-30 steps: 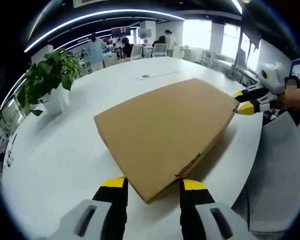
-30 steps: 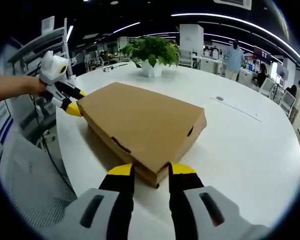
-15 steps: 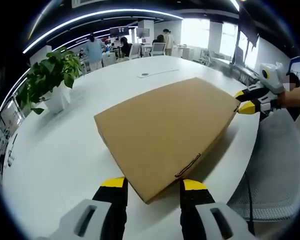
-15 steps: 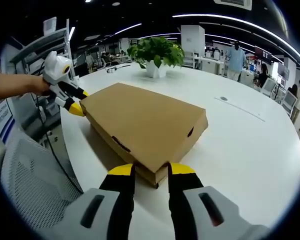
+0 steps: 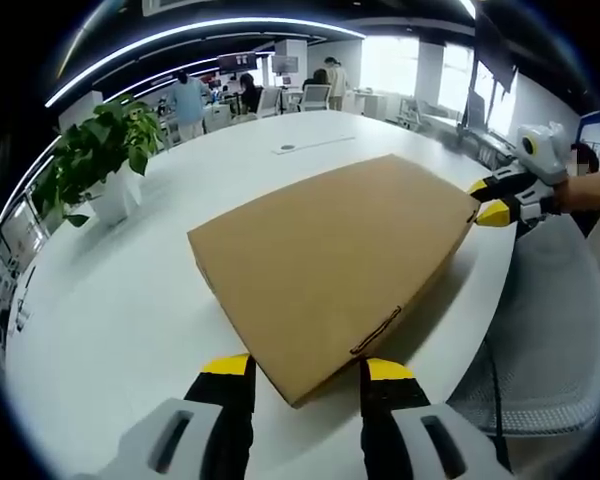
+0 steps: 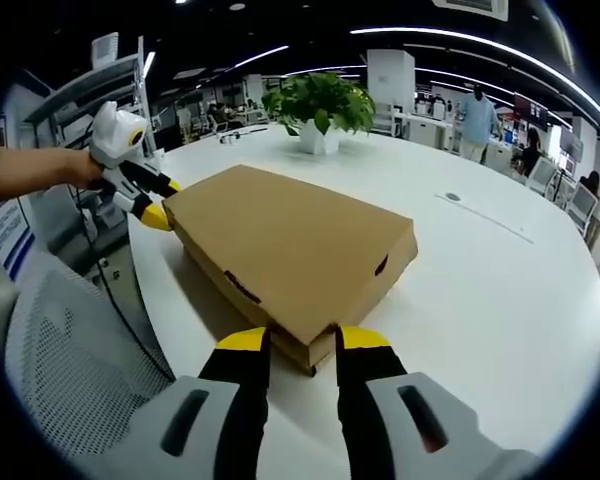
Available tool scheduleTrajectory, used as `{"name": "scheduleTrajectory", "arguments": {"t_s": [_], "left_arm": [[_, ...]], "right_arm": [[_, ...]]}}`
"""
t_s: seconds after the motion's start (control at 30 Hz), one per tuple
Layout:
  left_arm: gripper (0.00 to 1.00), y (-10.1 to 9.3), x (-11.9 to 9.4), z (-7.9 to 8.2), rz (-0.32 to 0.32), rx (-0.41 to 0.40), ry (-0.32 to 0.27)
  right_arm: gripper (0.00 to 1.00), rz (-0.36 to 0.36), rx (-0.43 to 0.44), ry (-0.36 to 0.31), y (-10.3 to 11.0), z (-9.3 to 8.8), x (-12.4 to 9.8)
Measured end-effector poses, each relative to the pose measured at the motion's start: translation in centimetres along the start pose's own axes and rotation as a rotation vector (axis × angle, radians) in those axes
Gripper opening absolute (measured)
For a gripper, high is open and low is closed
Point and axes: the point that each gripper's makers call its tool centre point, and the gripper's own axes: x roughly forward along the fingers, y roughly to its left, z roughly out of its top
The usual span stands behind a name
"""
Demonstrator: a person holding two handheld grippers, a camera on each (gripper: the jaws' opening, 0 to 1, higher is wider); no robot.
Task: Operate the shoe box by opening the lid, removing the specified soft item, and placing it in the target area until the item is outside and the box remains undamaged.
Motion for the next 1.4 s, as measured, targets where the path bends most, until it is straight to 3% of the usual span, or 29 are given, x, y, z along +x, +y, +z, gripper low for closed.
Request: {"name": "scheduleTrajectory", "arguments": {"t_s": [0.43, 0.8, 1.4], "left_arm": [[0.42, -0.2, -1.5, 0.9, 0.002, -0.025, 0.0], [0.44, -0.4, -2.7, 2.0, 0.007, 0.006, 0.007], [0.42, 0.6, -4.8, 4.9, 0.047, 0.018, -0.078]], "right_arm": [[0.25, 0.006, 0.015, -0.031, 0.4, 1.4, -1.0], [0.26, 0.004, -0.001, -0.053, 0.5, 3.1, -2.1], [0.28, 0.011, -0.033, -0.074, 0.0, 6.5, -3.6]]}}
